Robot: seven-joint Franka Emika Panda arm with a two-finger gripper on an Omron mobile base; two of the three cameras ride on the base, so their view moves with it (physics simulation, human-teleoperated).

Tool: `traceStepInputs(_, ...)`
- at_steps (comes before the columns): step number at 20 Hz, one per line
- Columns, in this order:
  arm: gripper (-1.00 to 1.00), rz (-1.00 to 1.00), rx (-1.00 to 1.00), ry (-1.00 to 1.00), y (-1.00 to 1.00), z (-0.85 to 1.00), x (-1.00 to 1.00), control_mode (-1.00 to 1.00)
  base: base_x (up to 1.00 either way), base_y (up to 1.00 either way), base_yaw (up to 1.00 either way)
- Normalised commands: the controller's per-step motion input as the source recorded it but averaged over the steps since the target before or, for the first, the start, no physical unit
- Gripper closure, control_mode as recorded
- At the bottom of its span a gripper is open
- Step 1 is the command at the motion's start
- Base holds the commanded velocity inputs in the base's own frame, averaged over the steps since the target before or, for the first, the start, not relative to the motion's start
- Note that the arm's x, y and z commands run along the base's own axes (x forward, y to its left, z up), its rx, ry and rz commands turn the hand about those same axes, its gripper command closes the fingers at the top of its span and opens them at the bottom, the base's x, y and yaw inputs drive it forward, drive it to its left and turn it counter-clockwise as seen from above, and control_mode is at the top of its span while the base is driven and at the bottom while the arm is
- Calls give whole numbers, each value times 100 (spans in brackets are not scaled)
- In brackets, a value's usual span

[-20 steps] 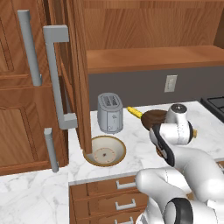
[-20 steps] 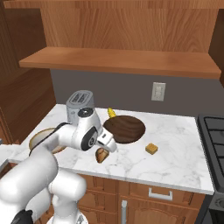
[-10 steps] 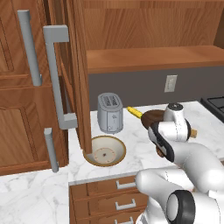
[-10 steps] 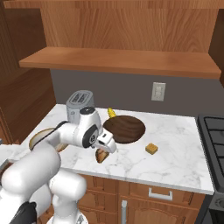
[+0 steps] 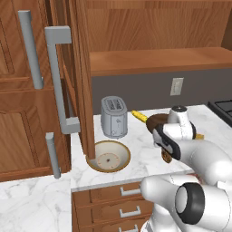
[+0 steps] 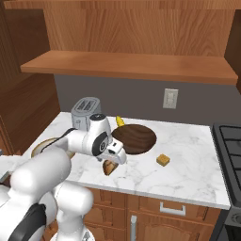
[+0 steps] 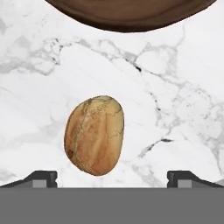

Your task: Pick both bowls and place them on the counter. Then place the bread in one bowl and place the cake in the other bowl.

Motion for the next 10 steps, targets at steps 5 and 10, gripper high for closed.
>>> traceStepInputs(5,-100,6,3,0,13,-22,0,-100,0,0,0)
traceStepInputs(10,-100,5,5,0,7,-25,2,-100,0,0,0)
